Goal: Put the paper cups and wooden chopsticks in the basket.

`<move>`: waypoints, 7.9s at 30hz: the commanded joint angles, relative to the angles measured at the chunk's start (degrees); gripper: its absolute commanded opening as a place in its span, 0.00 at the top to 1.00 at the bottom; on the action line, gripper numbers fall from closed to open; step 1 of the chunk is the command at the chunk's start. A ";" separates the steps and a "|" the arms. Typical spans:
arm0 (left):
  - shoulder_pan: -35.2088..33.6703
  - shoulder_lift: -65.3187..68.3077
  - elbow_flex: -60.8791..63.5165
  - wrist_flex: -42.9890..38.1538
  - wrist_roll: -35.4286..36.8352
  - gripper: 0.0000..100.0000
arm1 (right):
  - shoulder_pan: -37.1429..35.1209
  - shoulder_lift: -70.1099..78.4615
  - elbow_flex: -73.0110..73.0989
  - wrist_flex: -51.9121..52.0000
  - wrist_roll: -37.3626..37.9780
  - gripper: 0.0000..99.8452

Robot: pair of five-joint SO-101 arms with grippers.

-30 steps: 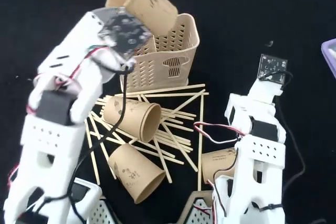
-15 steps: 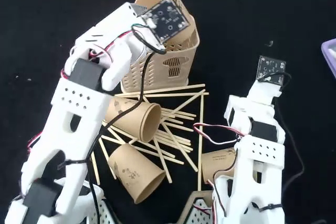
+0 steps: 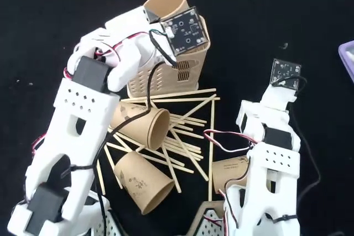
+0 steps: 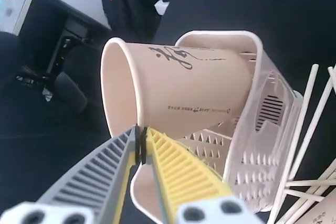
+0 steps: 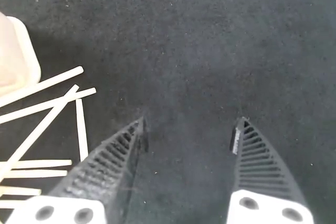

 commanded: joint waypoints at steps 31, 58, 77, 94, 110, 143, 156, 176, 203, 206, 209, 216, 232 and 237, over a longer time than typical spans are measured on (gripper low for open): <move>-16.48 -19.96 7.60 32.62 32.26 0.92 | 1.85 -1.80 -18.33 17.49 18.02 0.74; -26.51 -27.60 56.04 4.57 44.66 0.92 | 22.86 -1.19 -27.30 57.14 65.58 0.75; -26.42 -27.43 56.04 4.04 44.75 0.92 | 17.85 -1.36 -10.95 57.14 84.84 0.75; -26.68 -27.16 56.40 4.04 44.75 0.92 | 27.96 -1.80 -33.98 57.14 85.01 0.99; -26.86 -27.60 63.78 -2.73 44.48 0.92 | -14.77 0.48 -80.57 49.32 54.86 0.99; -26.95 -27.69 65.63 -2.73 44.48 0.92 | -23.12 48.04 -110.20 56.97 68.40 0.99; -26.95 -27.69 65.63 -2.64 44.40 0.92 | -23.91 44.44 -102.73 57.05 71.91 0.99; -26.95 -27.69 65.63 -2.37 44.40 0.92 | -31.03 42.15 -102.64 49.23 55.03 0.83; -26.95 -27.69 65.63 -2.37 44.40 0.92 | -31.03 46.37 -101.14 38.07 35.78 0.99; -27.03 -27.69 65.63 -2.37 44.40 0.92 | -34.29 46.73 -103.25 37.98 35.43 0.99; -27.03 -27.69 65.71 -2.37 44.40 0.92 | -34.55 46.29 -105.63 37.98 35.43 0.99; -27.03 -27.69 65.71 -2.37 44.40 0.92 | -27.16 46.11 -115.21 39.47 34.64 0.99; -27.03 -27.69 65.71 -2.37 44.40 0.92 | -23.21 47.25 -109.58 52.66 26.64 0.99; -27.03 -27.69 65.71 -2.37 44.40 0.92 | -23.74 44.79 -96.57 43.87 27.08 0.99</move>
